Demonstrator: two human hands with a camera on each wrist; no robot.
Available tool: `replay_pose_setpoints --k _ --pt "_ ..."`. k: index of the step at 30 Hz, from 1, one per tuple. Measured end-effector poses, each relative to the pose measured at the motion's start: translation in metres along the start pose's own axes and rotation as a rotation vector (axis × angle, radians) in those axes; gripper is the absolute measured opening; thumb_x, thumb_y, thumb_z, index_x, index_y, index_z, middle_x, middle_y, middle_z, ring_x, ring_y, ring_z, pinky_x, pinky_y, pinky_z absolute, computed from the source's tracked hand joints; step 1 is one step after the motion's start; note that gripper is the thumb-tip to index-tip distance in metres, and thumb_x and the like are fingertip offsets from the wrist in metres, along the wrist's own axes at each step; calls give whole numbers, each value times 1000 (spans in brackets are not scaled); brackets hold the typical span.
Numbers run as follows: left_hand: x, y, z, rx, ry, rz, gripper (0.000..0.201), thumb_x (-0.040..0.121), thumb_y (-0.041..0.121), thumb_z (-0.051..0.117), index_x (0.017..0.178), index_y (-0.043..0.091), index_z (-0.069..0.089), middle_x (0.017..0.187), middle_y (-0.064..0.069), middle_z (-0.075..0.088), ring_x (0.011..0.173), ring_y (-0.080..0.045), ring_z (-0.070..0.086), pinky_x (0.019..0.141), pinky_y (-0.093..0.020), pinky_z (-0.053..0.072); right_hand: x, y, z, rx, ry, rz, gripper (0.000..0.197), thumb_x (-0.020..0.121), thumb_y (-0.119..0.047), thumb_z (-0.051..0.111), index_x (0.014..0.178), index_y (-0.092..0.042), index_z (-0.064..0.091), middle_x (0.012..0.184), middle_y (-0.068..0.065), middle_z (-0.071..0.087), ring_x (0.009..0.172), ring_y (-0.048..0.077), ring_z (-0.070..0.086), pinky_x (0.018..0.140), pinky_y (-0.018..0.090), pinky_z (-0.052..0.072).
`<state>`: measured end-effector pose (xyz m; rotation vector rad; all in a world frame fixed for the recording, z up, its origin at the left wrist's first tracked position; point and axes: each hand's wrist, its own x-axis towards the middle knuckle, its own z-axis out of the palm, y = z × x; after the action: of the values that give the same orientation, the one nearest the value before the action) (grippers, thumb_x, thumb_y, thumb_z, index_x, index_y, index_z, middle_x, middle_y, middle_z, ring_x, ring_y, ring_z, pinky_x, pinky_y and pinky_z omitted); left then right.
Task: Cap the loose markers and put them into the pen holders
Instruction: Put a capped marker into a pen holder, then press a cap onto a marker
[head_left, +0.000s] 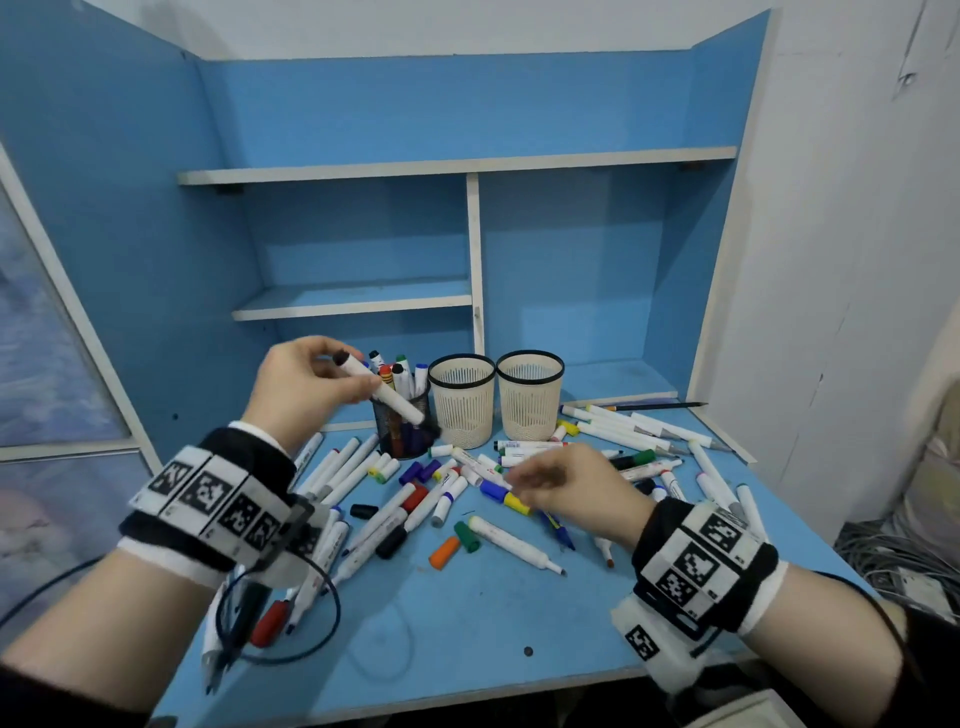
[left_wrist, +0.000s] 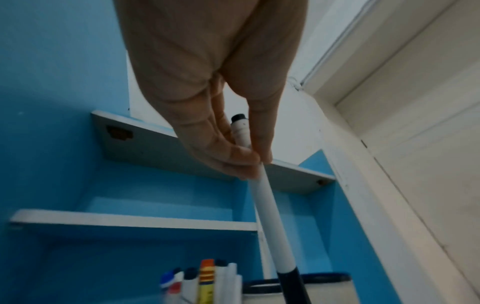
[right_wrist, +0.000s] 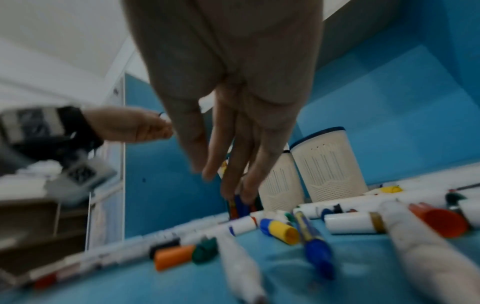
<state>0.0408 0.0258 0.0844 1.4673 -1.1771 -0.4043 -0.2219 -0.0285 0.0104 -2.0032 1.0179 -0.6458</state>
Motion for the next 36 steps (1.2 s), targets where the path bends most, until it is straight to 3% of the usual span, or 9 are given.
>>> replay_pose_setpoints --k 3,6,11,15,19,23,27,32,36 --pt "26 -6 -9 195 31 36 18 69 3 79 82 8 68 78 -13 71 71 -23 67 80 -33 54 10 6 5 -384 -254 57 21 84 -15 67 104 -12 73 100 1 73 83 5 62 77 14 49" --pt "43 -12 -9 283 57 42 16 72 6 77 85 7 68 80 -12 71 74 -22 68 84 -33 54 17 7 11 -540 -416 86 25 85 -14 64 109 -13 71 107 4 71 94 12 63 83 22 50" --pt "64 -17 -1 352 111 98 12 75 7 74 84 11 66 82 -12 69 78 -21 64 83 -31 51 24 1 20 -639 -484 21 18 84 -13 66 100 -13 72 68 -14 51 63 2 47 57 14 37" --pt "77 -22 9 377 120 123 12 78 4 70 90 6 68 84 -9 66 76 -17 58 68 -17 45 26 -3 26 -731 -502 33 14 82 -10 68 96 -12 67 84 0 54 77 11 45 55 17 36" --pt "87 -26 18 404 119 135 26 80 3 69 105 7 65 91 -3 60 80 -16 54 75 -20 40 29 -5 22 -654 -365 70 41 84 -7 62 121 -16 48 91 0 47 81 18 47 54 20 34" --pt "98 -36 25 375 89 132 33 77 0 71 106 12 64 94 -8 66 78 -17 59 74 -21 44 29 -8 13 -422 -227 70 49 85 -13 62 130 -22 45 81 -6 56 71 8 53 61 17 41" --pt "104 -47 33 448 60 111 25 84 8 66 109 9 69 105 -9 69 84 -13 57 80 -20 43 24 -12 2 -187 -104 46 39 83 -14 68 118 -26 56 76 -8 59 63 1 54 64 13 44" --pt "102 -58 43 727 -40 113 26 82 23 70 108 20 70 107 -2 64 95 -22 60 82 -33 50 17 -13 -3 94 45 51 32 79 -10 73 97 -33 59 80 2 66 70 14 61 76 31 54" --pt "96 -62 47 783 -66 92 21 83 21 68 103 26 68 104 2 69 98 -20 61 78 -30 49 12 -14 -2 204 100 66 32 77 -9 75 95 -31 62 77 5 65 71 19 61 80 38 54"
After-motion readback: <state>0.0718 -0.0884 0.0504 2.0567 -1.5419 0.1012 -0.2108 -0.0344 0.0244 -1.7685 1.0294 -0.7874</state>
